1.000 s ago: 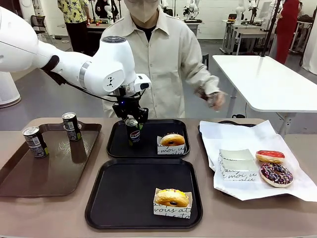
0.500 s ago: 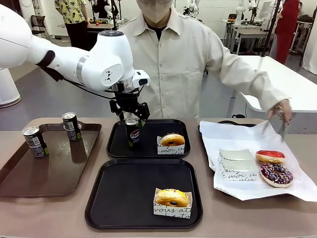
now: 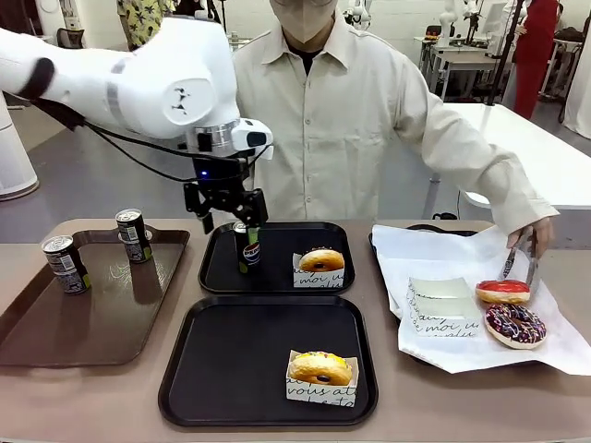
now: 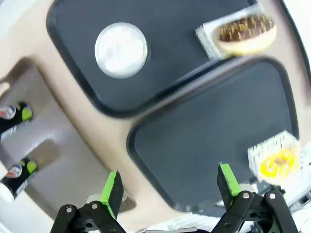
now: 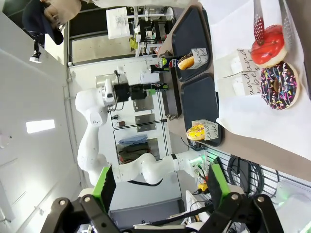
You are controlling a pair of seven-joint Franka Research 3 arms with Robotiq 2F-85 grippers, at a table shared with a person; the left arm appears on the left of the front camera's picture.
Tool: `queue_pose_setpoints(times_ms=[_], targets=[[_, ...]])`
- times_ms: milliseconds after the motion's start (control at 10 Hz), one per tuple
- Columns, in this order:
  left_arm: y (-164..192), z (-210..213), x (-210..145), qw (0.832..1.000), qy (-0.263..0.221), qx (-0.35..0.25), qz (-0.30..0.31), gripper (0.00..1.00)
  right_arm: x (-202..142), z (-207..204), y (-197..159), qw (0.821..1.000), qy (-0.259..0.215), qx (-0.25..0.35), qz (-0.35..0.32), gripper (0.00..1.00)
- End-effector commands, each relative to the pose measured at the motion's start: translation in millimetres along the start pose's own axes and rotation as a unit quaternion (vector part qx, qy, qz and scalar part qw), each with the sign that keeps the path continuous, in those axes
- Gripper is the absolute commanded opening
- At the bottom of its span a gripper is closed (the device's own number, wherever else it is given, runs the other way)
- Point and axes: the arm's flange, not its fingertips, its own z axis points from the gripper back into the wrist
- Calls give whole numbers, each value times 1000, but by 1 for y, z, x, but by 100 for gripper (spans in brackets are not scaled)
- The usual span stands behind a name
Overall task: Set up donuts and drinks on trays.
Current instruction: Pick up one Pepsi coke and place it on the Flat Tray.
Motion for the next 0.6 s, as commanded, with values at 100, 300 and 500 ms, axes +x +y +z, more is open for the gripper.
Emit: queue_pose_setpoints(times_ms=[100, 300, 500], targets=[[14, 20, -62, 999, 14, -39, -30, 100, 0, 0, 0, 1000, -4, 12, 5, 100], [14, 14, -88, 996, 30, -78, -40, 100, 0, 0, 0, 1000, -4, 12, 5, 100], [4, 23, -59, 999, 16, -28, -23, 100, 0, 0, 0, 1000, -4, 12, 5, 100]])
